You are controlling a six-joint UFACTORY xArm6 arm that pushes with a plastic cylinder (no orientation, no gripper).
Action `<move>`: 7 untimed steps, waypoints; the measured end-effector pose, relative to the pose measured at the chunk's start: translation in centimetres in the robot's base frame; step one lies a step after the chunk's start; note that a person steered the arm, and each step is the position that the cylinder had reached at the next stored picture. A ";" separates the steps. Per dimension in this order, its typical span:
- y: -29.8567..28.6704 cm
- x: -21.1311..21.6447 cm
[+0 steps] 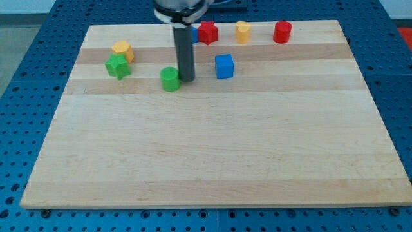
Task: Slide the green circle below the hexagon
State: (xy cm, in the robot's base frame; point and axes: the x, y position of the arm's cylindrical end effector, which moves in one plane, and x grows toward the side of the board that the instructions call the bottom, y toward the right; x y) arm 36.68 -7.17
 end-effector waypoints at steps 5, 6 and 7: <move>-6.9 1.2; -7.1 0.8; -4.8 1.9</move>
State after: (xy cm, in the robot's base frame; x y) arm 38.62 -11.95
